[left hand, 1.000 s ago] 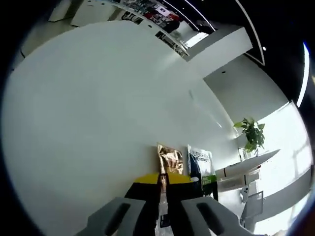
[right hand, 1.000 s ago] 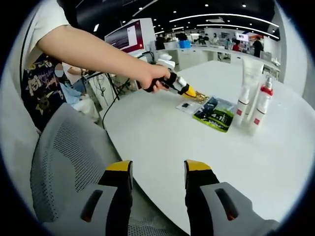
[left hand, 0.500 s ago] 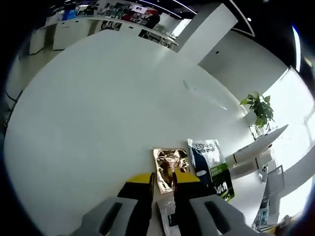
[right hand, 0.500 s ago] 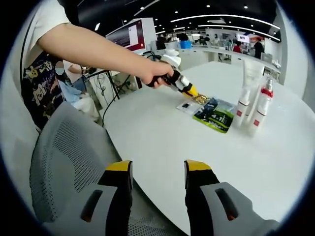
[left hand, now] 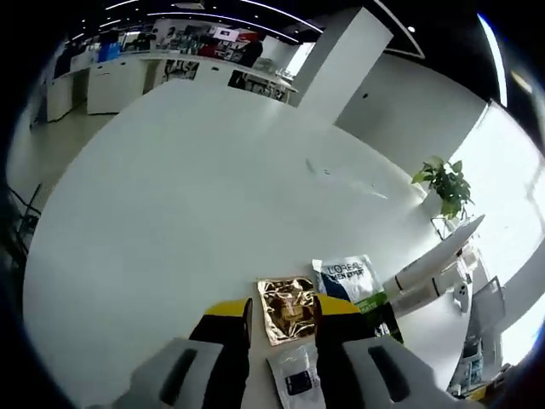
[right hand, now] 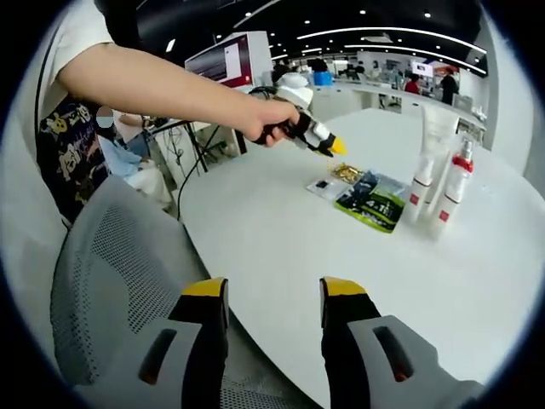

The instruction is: Arrange the skincare products in the storage area until every visible bottle or jar stands upright without overlapping.

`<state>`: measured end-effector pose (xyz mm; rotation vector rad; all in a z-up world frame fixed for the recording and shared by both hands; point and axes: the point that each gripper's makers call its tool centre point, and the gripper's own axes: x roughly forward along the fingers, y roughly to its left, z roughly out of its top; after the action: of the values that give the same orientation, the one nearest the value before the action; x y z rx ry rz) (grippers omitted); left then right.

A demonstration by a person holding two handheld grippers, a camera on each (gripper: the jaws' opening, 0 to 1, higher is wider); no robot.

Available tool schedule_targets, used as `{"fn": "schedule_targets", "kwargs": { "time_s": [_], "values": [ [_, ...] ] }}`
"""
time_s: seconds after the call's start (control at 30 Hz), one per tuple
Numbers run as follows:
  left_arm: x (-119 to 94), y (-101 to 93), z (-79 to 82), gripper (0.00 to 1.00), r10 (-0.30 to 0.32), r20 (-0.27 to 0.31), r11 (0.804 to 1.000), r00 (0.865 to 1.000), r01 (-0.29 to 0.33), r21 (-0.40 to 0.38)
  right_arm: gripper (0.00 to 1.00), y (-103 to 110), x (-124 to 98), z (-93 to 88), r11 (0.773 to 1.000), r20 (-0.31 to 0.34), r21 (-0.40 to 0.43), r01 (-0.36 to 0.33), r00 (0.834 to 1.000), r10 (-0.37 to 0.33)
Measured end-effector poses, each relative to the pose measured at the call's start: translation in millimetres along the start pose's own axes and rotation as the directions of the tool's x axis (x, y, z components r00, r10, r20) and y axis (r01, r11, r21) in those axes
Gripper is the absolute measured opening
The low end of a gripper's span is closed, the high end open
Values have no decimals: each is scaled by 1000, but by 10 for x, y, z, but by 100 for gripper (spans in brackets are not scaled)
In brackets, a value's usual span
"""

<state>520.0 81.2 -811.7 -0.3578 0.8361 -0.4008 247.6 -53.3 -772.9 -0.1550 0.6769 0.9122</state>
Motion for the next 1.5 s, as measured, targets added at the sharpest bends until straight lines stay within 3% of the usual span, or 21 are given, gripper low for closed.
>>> {"fn": "schedule_targets", "kwargs": {
  "time_s": [0.17,0.23,0.4,0.6,0.7,0.87,0.97,1.03,1.1,1.13,1.2,1.27,1.33,1.4,1.5],
  "values": [
    [-239,-115,-8,42,6,79,1000,997,-8,29,42,6,-2,11,1000,7,-2,-2,1000,2],
    [-341,-173,-17,43,-6,112,997,994,-3,74,43,17,1,13,1000,7,-5,-6,1000,6],
    [-575,-273,-116,56,-16,155,992,988,-4,125,45,40,0,26,1000,13,-14,-15,1000,15],
    [-901,-371,-252,62,-7,222,997,975,-12,82,46,37,-12,50,1000,30,-7,-16,999,16],
    [-1000,-475,-375,66,-19,228,996,973,-3,94,50,22,-23,93,1000,52,4,-8,999,8],
    [-1148,-643,-702,73,-44,171,975,984,5,221,58,-16,-32,145,999,86,48,-3,996,-1],
    [-1304,-778,-797,77,-79,190,969,979,31,245,61,-59,-48,169,998,101,67,19,995,-25],
    [-1396,-869,-798,79,-107,234,971,966,52,232,60,-201,-126,262,994,147,45,98,984,-103],
    [-1473,-958,-806,83,-135,263,973,955,78,217,61,-235,-194,360,991,207,79,110,970,-124],
    [-1546,-1011,-795,86,-147,296,970,944,79,228,63,-239,-206,346,991,201,83,109,972,-124],
    [-1659,-1063,-823,94,-152,313,964,937,70,258,66,-231,-206,366,989,214,109,97,970,-119],
    [-1764,-1089,-865,100,-155,320,950,935,51,309,67,-217,-205,377,989,221,125,83,969,-109],
    [-1845,-1124,-930,99,-158,314,934,936,38,356,70,-225,-228,394,988,232,123,91,965,-118],
    [-1908,-1122,-996,100,-158,324,937,933,38,347,68,-271,-304,505,988,294,96,121,945,-144],
    [-1981,-1080,-1106,100,-109,323,935,940,-14,355,67,-245,-355,539,989,316,103,102,940,-130]
  ]
}}
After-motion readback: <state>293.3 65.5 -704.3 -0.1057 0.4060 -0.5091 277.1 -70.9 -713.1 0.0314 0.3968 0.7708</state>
